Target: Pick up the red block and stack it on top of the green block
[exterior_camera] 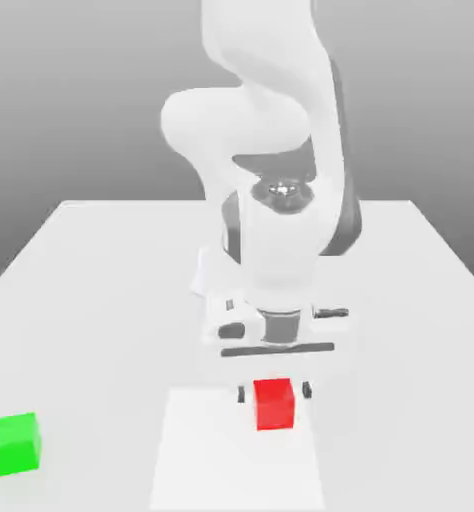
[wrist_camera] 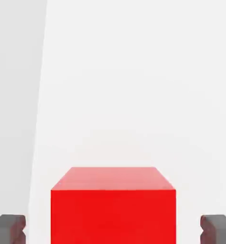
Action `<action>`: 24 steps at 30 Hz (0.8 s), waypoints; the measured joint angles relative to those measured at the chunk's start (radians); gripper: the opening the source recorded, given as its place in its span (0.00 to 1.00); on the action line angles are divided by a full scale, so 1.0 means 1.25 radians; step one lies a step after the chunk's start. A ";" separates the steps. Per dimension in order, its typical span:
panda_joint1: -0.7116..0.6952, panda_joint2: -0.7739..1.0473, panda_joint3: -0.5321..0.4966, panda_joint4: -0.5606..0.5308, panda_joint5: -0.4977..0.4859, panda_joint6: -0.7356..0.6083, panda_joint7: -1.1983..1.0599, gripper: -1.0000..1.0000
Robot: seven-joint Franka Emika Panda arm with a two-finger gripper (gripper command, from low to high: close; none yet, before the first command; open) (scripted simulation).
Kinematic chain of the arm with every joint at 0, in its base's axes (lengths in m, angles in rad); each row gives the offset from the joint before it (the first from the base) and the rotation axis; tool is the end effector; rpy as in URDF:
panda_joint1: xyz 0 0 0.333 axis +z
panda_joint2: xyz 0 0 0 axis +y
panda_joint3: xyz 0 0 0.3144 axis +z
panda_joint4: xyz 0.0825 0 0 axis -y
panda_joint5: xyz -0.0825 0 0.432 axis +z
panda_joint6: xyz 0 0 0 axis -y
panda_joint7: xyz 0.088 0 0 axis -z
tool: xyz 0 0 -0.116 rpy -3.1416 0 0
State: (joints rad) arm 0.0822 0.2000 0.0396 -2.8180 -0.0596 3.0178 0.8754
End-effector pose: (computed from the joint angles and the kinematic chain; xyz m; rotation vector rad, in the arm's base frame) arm 0.3629 0.0504 0.0903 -2.9532 1.0700 0.0001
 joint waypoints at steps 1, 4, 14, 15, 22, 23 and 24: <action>0.000 0.000 0.000 0.000 -0.001 0.000 0.001 0.00; 0.003 0.013 -0.004 0.002 -0.005 0.012 0.004 0.00; -0.022 -0.179 -0.002 -0.005 0.070 -0.177 -0.093 0.00; -0.040 -0.174 -0.015 0.009 0.079 -0.188 -0.125 0.00; -0.183 -0.115 -0.049 0.118 0.119 -0.251 -0.356 0.00; -0.201 -0.106 -0.055 0.133 0.121 -0.259 -0.387 0.00; -0.221 -0.098 -0.060 0.149 0.121 -0.268 -0.416 0.00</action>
State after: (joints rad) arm -0.1937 0.0772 -0.0359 -2.6318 0.0914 2.6831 0.3557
